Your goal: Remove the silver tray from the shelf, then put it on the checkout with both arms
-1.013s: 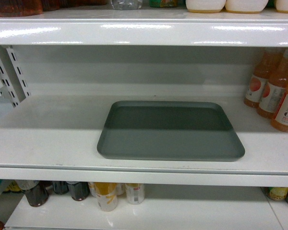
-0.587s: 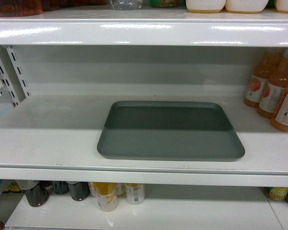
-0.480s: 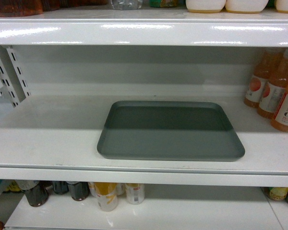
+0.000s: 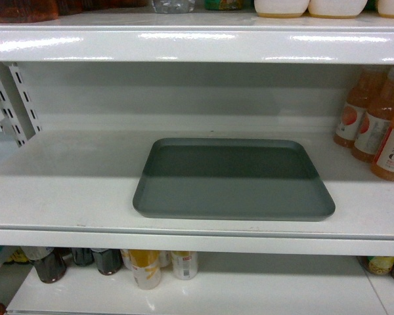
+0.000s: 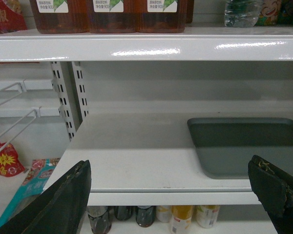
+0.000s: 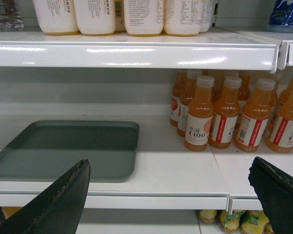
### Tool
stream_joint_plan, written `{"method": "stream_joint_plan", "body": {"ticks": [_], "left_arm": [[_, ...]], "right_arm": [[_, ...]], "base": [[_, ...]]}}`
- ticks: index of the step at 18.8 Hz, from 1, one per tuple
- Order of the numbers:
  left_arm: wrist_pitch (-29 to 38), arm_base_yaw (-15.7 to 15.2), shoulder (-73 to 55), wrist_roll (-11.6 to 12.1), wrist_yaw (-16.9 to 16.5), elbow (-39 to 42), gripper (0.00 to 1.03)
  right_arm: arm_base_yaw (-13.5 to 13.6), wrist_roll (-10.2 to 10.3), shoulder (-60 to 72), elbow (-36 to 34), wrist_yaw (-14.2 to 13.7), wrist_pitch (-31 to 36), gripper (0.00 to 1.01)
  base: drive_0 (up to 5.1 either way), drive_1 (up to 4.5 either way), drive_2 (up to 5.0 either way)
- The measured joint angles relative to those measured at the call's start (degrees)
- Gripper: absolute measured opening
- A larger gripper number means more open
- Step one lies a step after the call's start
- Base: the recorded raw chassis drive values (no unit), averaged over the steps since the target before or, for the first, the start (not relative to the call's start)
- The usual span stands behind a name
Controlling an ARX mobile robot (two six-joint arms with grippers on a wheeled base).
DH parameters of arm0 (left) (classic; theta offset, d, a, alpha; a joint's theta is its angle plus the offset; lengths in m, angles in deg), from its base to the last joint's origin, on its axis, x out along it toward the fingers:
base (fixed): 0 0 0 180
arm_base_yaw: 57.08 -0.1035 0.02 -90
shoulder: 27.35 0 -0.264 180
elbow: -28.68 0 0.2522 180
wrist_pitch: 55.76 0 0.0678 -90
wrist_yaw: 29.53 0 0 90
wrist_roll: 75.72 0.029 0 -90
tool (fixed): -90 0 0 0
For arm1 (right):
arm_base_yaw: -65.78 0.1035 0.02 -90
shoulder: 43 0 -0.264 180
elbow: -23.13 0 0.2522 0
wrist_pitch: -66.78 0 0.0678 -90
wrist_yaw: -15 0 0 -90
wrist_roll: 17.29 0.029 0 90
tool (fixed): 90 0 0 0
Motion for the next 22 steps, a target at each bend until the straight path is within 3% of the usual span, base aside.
{"method": "stream_joint_plan", "body": {"ticks": [4, 5, 6, 7, 8, 12, 14, 18, 22], "left_arm": [[-1.3, 0.4, -0.3, -0.2, 1.3, -0.2, 0.98], [-8.8, 5.6, -6.4, -3.0, 12.4, -3.6, 0.98], [-6.3, 8.9, -15.7, -4.9, 19.5, -5.7, 0.98], [-2.6, 9.0, -23.3, -7.0, 21.2, -6.9, 0.98], [0.4, 8.9, -28.9, -8.3, 22.0, -7.2, 0.98], [16.3, 9.4, -55.6, -10.4, 15.3, -11.4, 0.98], [23.8, 9.6, -69.0, -11.3, 12.3, -15.4, 0.98], [31.3, 9.1, -90.2, -11.0, 9.3, -24.4, 0.98], [29.9, 8.3, -103.2, -10.6, 7.8, -34.7, 0.98]], "right_arm": [[0.0, 0.0, 0.0, 0.0, 0.0, 0.0, 0.98], [-0.9, -0.9, 0.6, 0.5, 2.1, -2.2, 0.98], [-4.0, -4.2, 6.1, 1.8, 10.1, -5.3, 0.98], [-4.7, -6.4, 12.1, 2.2, 12.9, -3.2, 0.98], [-5.1, -7.1, 16.1, 2.2, 14.9, -1.3, 0.98], [-5.0, -9.6, 38.1, 4.7, 14.9, 12.4, 0.98], [-3.0, -9.6, 52.6, 7.6, 13.9, 21.7, 0.98], [1.4, -6.4, 78.5, 17.0, 10.7, 35.8, 0.98], [4.3, -4.4, 94.4, 27.2, 8.7, 37.4, 0.98]], "base": [[0.0, 0.0, 0.0], [0.0, 0.0, 0.0], [0.0, 0.0, 0.0], [0.0, 0.0, 0.0], [0.0, 0.0, 0.0], [0.0, 0.0, 0.0], [0.0, 0.0, 0.0], [0.0, 0.0, 0.0], [0.0, 0.0, 0.0]]}}
